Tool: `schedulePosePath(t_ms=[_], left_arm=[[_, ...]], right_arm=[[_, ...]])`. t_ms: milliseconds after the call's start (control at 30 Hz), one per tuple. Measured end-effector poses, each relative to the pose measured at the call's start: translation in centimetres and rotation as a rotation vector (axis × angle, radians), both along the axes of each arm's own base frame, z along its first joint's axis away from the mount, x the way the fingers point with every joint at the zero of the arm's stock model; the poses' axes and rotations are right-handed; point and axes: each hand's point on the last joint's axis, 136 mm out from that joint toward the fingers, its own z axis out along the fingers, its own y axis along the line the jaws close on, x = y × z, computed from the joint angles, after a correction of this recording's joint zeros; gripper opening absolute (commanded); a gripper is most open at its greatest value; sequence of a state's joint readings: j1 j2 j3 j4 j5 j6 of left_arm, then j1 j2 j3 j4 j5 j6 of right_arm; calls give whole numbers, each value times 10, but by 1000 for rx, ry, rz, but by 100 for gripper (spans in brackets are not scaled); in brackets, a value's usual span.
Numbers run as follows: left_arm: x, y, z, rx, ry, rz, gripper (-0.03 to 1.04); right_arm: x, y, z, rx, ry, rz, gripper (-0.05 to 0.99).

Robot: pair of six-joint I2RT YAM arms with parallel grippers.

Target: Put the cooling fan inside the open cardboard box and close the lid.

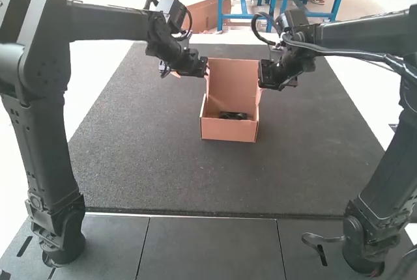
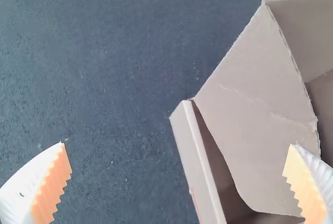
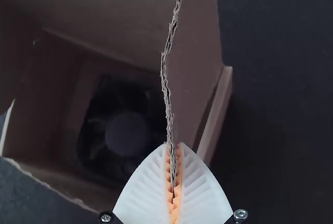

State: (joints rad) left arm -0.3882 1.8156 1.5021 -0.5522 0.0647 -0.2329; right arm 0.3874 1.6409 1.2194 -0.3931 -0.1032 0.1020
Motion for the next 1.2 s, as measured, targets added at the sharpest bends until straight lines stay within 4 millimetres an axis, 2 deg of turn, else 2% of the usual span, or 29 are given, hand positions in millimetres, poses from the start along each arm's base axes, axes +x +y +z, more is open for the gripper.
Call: schedulePosePath(t_ms=[200, 467, 767, 1000, 1200], left_arm=[[-5, -1, -12, -6, 24, -6, 97], [-7, -3, -13, -25, 30, -4, 97], [-22, -4, -11, -41, 31, -21, 97], [-39, -7, -25, -38, 58, -38, 97], [-49, -6, -22, -47, 52, -46, 97]], right_arm=[[1, 4, -3, -15, -28, -7, -1], [0, 14, -10, -27, -65, -10, -1], [-4, 4, -29, -64, -86, -49, -1], [-13, 7, -25, -57, -105, -40, -1], [-22, 8, -30, -61, -97, -28, -1]])
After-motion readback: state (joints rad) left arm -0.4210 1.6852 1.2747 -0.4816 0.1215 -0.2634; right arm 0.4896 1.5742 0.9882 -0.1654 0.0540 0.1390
